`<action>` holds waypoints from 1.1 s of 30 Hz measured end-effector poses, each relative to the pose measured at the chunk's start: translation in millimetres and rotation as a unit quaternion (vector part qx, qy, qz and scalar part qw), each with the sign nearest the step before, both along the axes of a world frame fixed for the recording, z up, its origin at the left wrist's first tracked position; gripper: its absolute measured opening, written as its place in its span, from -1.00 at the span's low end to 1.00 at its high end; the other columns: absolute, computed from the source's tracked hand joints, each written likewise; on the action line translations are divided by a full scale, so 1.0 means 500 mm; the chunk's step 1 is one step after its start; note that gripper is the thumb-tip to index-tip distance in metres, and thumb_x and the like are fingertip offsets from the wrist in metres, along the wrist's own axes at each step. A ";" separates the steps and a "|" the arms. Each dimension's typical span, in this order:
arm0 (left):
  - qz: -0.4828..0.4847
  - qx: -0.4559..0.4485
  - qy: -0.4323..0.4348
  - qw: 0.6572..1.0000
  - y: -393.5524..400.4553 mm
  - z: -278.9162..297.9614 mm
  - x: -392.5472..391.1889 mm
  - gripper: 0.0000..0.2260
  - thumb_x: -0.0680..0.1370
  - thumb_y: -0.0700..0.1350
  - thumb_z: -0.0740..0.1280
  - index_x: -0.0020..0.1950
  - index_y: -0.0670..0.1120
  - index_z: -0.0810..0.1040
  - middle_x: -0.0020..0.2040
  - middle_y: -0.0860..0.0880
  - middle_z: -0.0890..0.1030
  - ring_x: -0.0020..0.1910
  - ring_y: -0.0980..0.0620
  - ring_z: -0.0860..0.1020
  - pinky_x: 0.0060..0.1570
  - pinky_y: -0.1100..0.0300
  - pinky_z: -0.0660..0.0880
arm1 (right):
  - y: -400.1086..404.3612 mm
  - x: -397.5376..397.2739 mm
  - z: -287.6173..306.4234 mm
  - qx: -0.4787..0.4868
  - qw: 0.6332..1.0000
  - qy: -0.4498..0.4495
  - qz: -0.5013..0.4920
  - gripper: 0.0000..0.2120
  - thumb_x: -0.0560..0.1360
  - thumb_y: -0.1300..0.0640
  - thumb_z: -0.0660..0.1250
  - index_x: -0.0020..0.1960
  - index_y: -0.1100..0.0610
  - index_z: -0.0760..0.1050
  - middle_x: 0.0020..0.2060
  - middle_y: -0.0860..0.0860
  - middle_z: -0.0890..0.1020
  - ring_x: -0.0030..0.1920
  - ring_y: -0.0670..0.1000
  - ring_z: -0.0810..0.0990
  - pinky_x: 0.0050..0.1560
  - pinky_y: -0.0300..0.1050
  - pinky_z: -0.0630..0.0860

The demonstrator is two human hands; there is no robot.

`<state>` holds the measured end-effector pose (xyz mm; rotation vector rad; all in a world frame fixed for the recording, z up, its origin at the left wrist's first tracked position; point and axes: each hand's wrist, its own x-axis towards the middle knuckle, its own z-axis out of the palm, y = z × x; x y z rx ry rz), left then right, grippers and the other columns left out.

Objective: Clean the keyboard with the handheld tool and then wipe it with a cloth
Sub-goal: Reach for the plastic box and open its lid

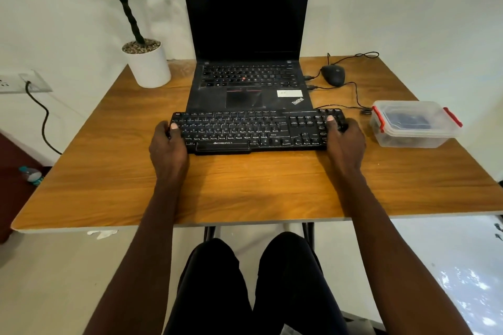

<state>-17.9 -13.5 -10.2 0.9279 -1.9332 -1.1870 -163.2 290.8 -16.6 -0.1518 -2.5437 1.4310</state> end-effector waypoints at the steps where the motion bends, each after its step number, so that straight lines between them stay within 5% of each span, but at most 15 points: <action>1: -0.005 0.007 -0.004 1.000 0.001 0.001 -0.001 -0.69 0.64 -0.01 0.15 0.34 -0.07 0.47 0.09 0.00 0.57 0.02 -0.01 0.54 -0.01 0.08 0.49 | 0.000 0.002 0.006 -0.011 1.000 -0.003 0.008 -0.34 0.36 -0.39 0.07 0.20 0.04 0.48 0.08 0.01 0.63 0.10 0.05 0.59 0.15 0.17 0.53; 8: 0.021 0.083 0.041 0.996 0.003 0.016 0.014 -0.68 0.60 -0.11 0.21 0.34 -0.09 0.50 0.20 -0.03 0.58 0.10 0.03 0.53 0.08 0.21 0.43 | 0.008 0.032 0.029 -0.125 0.991 0.023 0.032 -0.89 0.56 -0.04 0.26 0.01 -0.04 0.49 -0.07 -0.01 0.65 -0.06 -0.02 0.65 0.01 0.11 0.61; 18: 0.079 0.099 0.083 0.989 0.021 0.003 0.080 -0.70 0.59 -0.11 0.21 0.28 -0.11 0.55 0.17 -0.04 0.59 0.10 0.02 0.54 0.13 0.10 0.49 | 0.038 0.136 0.023 -0.193 0.980 0.027 0.036 -0.87 0.60 0.02 0.24 0.10 0.05 0.44 -0.09 -0.10 0.55 -0.12 -0.16 0.57 -0.37 -0.44 0.44; 23: 0.092 0.077 0.064 0.991 0.036 0.008 0.095 -0.69 0.61 -0.13 0.18 0.32 -0.12 0.53 0.19 -0.05 0.59 0.08 0.07 0.51 0.03 0.26 0.41 | 0.048 0.145 0.014 -0.187 0.982 0.032 0.020 -0.77 0.60 0.00 0.24 0.17 0.11 0.46 -0.04 -0.04 0.56 -0.09 -0.12 0.58 -0.26 -0.28 0.45; 33: 0.123 0.018 0.023 0.992 0.051 0.010 0.102 -0.70 0.63 -0.14 0.16 0.32 -0.14 0.50 0.21 -0.12 0.58 0.17 -0.07 0.52 0.03 0.23 0.35 | 0.044 0.136 0.004 -0.131 0.991 0.038 -0.014 -0.76 0.60 0.01 0.23 0.18 0.13 0.42 -0.04 0.02 0.56 -0.14 -0.11 0.55 -0.27 -0.21 0.46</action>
